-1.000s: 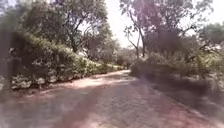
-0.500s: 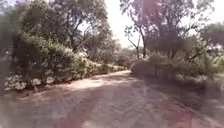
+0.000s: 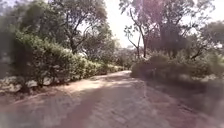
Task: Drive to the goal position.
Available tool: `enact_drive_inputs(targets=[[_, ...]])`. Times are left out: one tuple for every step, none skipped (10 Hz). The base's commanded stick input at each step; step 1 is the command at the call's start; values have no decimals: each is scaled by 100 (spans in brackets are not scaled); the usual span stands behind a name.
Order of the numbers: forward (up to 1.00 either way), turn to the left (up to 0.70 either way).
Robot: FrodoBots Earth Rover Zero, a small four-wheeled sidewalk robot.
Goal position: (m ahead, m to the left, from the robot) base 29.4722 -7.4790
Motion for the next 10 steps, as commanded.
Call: enact_drive_inputs(targets=[[50,0],[50,0],[50,0],[50,0],[50,0],[50,0],[50,0],[50,0],[50,0],[50,0]])
